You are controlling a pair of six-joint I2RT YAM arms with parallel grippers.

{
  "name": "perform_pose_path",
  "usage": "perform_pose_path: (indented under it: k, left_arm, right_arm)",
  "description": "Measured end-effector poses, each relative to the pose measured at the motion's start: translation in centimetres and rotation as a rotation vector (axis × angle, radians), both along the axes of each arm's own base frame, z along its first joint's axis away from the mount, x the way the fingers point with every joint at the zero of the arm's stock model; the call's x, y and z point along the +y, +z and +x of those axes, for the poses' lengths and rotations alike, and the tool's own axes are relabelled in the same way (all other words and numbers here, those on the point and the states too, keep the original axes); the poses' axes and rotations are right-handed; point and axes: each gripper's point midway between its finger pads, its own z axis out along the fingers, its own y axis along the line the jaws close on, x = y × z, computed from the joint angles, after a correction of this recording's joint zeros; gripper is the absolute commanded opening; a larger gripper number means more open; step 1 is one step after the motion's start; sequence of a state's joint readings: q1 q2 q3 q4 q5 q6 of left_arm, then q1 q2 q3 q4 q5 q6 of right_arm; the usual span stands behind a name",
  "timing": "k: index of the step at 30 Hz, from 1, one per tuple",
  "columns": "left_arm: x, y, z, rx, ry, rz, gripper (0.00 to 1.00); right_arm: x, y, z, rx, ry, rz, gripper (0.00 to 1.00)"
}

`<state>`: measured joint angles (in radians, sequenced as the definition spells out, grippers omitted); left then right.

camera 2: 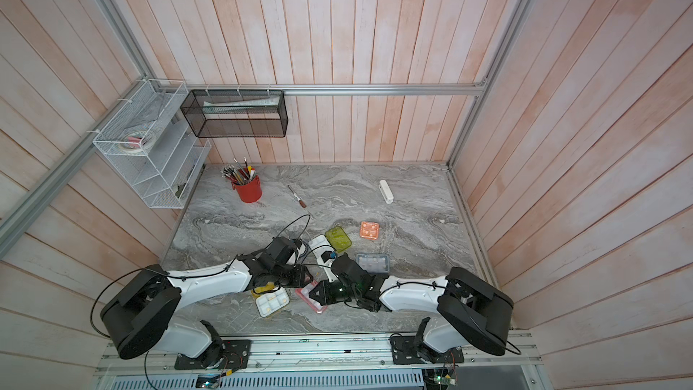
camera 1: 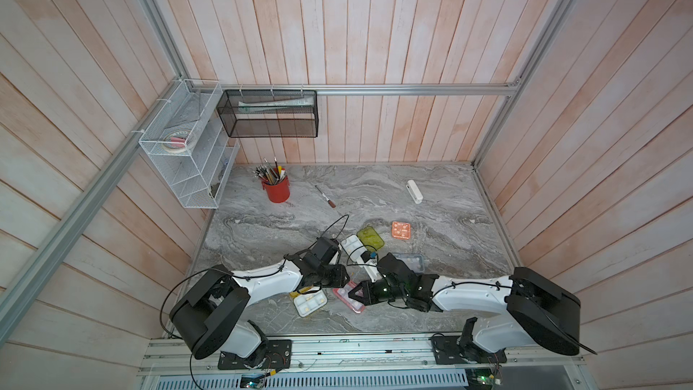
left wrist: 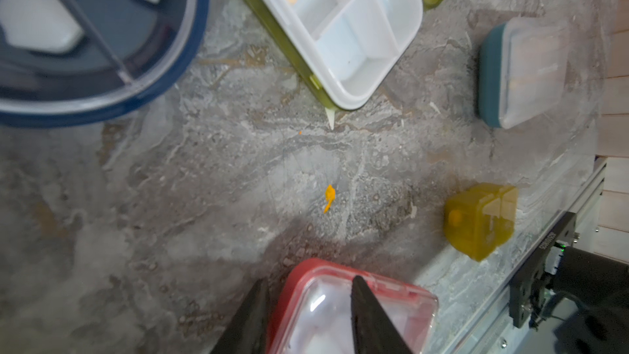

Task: Close pillboxes
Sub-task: Close the lid on the pillbox, then adjust the pillbox at the center of the board.

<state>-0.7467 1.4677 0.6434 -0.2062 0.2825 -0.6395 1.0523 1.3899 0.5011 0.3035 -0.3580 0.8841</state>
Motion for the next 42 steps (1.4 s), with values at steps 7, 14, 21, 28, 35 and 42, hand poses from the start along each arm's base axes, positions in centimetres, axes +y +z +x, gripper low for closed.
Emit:
perform_pose_path:
  k: [7, 14, 21, 28, 35, 42]
  left_arm:
    - [0.1, 0.0, -0.1, 0.007, 0.0, 0.007, 0.45]
    - [1.0, -0.3, 0.4, 0.008, 0.033, 0.032, 0.45]
    - [0.9, -0.2, 0.4, 0.002, 0.029, 0.032, 0.45]
    - [0.2, 0.0, -0.2, 0.01, 0.0, 0.009, 0.45]
    - [-0.6, 0.5, -0.3, 0.027, 0.007, -0.037, 0.45]
    - [-2.4, 1.3, 0.1, 0.04, 0.025, -0.137, 0.45]
  right_arm:
    - [1.4, -1.2, -3.3, -0.005, 0.108, -0.098, 0.16]
    - [2.3, -3.0, -3.2, -0.036, 0.095, -0.185, 0.16]
    - [1.7, -5.0, -2.9, -0.018, 0.073, -0.247, 0.16]
    - [-0.5, -5.5, -2.6, -0.003, 0.032, -0.27, 0.16]
    - [-3.3, -5.4, -1.7, -0.006, -0.033, -0.291, 0.16]
    - [-5.1, -4.3, -1.2, -0.017, -0.075, -0.259, 0.17]
